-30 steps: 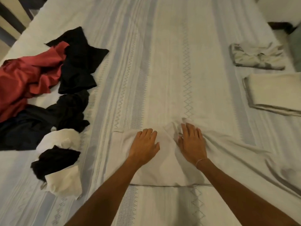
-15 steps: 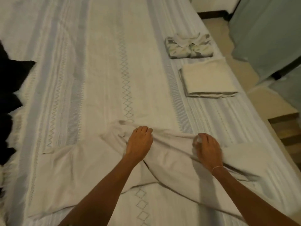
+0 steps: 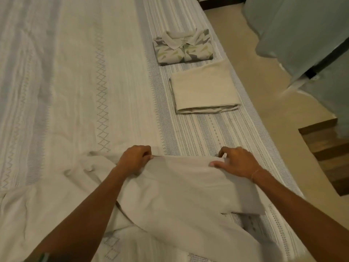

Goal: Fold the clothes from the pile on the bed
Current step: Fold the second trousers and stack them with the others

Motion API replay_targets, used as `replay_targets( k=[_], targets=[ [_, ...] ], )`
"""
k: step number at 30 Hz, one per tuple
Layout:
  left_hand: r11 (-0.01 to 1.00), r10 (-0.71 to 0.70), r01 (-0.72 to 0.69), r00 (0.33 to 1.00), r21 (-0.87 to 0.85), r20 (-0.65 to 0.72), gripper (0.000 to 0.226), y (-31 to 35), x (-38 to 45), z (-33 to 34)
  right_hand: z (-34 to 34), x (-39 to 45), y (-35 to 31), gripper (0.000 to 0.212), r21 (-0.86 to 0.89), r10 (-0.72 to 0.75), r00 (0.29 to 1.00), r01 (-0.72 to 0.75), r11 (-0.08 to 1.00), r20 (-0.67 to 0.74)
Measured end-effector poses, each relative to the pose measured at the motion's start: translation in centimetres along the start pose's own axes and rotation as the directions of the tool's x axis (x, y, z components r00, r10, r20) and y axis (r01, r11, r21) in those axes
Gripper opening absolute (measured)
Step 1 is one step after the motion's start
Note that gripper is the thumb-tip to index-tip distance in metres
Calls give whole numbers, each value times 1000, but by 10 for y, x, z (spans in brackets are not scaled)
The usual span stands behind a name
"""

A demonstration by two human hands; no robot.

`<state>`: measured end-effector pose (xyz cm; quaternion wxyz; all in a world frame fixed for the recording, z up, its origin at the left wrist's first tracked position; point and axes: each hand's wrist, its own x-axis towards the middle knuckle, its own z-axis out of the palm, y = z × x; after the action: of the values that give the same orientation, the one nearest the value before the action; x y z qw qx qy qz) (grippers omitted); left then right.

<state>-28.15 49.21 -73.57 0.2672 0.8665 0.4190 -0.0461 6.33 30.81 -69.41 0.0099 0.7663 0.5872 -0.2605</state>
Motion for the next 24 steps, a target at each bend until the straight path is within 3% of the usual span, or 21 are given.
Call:
replay_targets(
  k=[2, 4, 6, 8, 12, 14, 16, 19, 22, 24],
  targets=[
    [993, -9, 3, 998, -119, -57, 32, -3, 2, -6, -24, 7, 14, 63, 28, 0, 977, -6, 1000, 212],
    [984, -14, 1, 997, -178, -76, 30, -4, 5, -9, -40, 7, 33, 62, -45, 22, 907, -3, 999, 420],
    [983, -7, 1, 999, -181, -33, 27, -6, 10, -9, -52, 1, 55, 57, -127, 79, 869, -18, 992, 489],
    [984, -8, 12, 1000, -178, 25, 23, -10, 13, -6, -63, -7, 74, 60, -177, 142, 898, -73, 982, 416],
    [978, -81, 89, 995, -189, 49, 15, -6, 16, 6, -72, -14, 87, 68, -378, 280, 952, -215, 901, 124],
    [985, -50, 58, 997, -164, 56, 16, 8, 21, 12, -71, -14, 92, 55, -348, 288, 949, -229, 909, 128],
    [993, 40, -32, 997, -116, 72, 24, 30, 29, 20, -73, -18, 104, 50, -231, 313, 937, -273, 934, 154],
    [986, 133, -121, 987, -118, 93, 34, 57, 43, 35, -78, -31, 128, 47, 206, 315, 936, -342, 917, 156],
    [970, 145, -134, 988, -201, 43, 30, 82, 58, 45, -73, -42, 153, 38, 599, 338, 932, -346, 722, 131],
    [962, 146, -154, 988, -224, -50, 30, 86, 61, 48, -61, -42, 165, 45, 776, 367, 924, -307, 551, 106]
  ],
)
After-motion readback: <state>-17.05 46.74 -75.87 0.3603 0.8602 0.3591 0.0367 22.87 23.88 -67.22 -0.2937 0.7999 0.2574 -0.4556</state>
